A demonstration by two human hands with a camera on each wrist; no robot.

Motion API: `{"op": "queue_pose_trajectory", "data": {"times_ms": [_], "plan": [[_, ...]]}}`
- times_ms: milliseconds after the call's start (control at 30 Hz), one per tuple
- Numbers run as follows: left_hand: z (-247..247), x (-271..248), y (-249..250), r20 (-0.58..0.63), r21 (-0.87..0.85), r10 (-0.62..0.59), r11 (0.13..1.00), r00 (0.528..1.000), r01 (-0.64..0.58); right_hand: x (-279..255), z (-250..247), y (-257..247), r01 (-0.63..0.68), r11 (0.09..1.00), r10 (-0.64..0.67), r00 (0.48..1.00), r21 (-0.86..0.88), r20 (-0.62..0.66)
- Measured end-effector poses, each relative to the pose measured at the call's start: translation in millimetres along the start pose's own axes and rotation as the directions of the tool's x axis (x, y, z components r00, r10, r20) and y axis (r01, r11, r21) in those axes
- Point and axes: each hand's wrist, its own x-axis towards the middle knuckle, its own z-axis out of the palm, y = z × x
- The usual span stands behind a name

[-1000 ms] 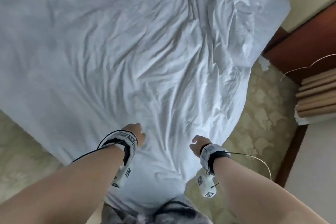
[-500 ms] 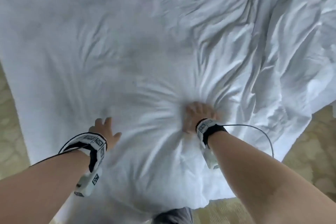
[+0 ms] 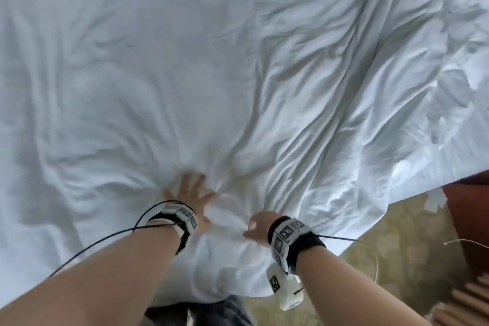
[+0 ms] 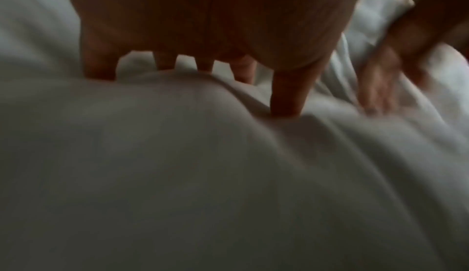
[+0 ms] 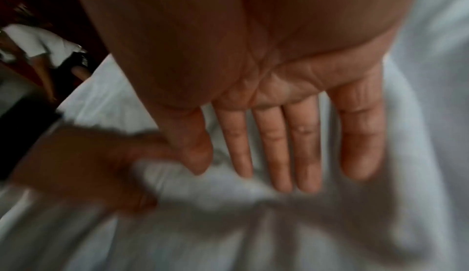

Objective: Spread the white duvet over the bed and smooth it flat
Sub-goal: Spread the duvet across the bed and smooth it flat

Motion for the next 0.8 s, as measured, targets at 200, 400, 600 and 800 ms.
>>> {"op": "queue_pose_trajectory", "data": {"times_ms": [200, 400, 600, 800], "plan": [[-10.9, -21.7, 23.6, 0.1, -0.127, 0.06, 0.991, 0.993, -0.047, -0.4, -62.7, -12.1, 0.041, 0.995, -0.012, 0.952, 0.088, -0.306], [-90.7, 1.2, 63.5, -0.141, -0.371, -0.036, 0.929, 0.989, -0.019, 21.8, -101.6, 79.3, -0.08, 0.934, -0.032, 0.952, -0.348, -0.305], [-127.8, 67.9, 181.6, -0.295, -0.484, -0.188, 0.875, 0.937, 0.023, 31.5, -111.7, 253.4, -0.086, 0.945, -0.024, 0.945, -0.316, -0.327], [-105.2, 86.6, 363.7, -0.1, -0.511, -0.031, 0.859, 0.994, -0.025, -6.5, -191.1, 341.6, 0.022, 0.953, -0.157, 0.888, -0.301, -0.433]]}}
